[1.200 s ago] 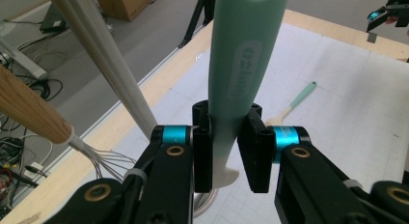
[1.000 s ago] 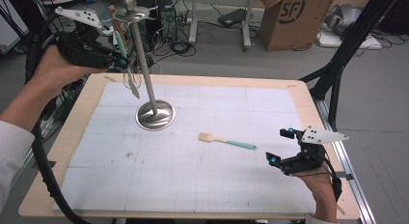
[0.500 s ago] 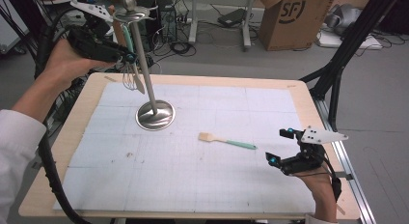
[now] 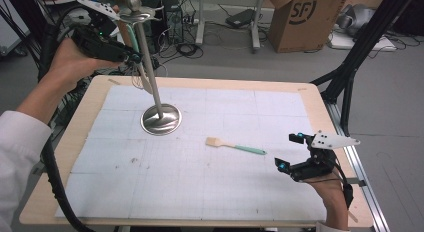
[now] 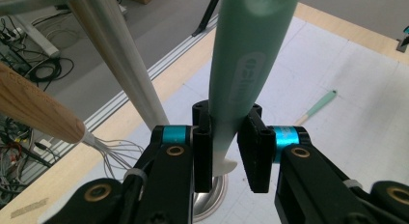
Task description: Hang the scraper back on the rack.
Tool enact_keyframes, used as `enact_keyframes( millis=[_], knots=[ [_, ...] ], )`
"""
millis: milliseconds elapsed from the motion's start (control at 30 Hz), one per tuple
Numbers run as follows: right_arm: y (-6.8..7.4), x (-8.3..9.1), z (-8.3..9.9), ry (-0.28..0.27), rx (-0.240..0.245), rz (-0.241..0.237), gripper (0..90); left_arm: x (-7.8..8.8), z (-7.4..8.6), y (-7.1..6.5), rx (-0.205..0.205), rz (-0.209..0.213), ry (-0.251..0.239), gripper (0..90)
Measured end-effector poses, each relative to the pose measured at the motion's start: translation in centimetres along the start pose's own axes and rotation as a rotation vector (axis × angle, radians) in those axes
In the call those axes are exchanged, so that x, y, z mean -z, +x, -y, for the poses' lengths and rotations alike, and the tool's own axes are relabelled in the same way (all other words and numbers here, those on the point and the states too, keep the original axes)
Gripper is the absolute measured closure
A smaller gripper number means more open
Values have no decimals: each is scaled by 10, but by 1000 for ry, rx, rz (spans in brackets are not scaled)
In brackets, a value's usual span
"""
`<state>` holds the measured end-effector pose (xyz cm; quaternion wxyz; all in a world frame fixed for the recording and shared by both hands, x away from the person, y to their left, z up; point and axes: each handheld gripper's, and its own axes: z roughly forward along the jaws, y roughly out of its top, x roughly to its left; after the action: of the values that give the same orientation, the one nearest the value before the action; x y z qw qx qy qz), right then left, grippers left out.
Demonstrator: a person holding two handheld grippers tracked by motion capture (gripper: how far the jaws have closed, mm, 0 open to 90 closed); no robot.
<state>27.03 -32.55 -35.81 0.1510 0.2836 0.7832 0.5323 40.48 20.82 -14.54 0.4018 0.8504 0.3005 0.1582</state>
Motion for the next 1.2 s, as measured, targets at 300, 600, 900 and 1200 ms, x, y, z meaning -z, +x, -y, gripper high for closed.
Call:
enact_keyframes(
  millis=[300, 600, 900, 1200],
  knots=[
    [1, -2, 0, 2, 4, -5, 3, -1, 1, 1, 22, -22, 29, 767],
    [1, -3, -1, 3, 6, -7, 3, 1, 0, -2, 20, -21, 25, 768],
    [2, -3, -1, -3, 10, -7, 3, -1, -4, -3, 35, -53, 53, 767],
    [2, -2, -1, -4, 2, -10, 3, -1, -4, 1, 33, -69, 65, 768]
  ],
)
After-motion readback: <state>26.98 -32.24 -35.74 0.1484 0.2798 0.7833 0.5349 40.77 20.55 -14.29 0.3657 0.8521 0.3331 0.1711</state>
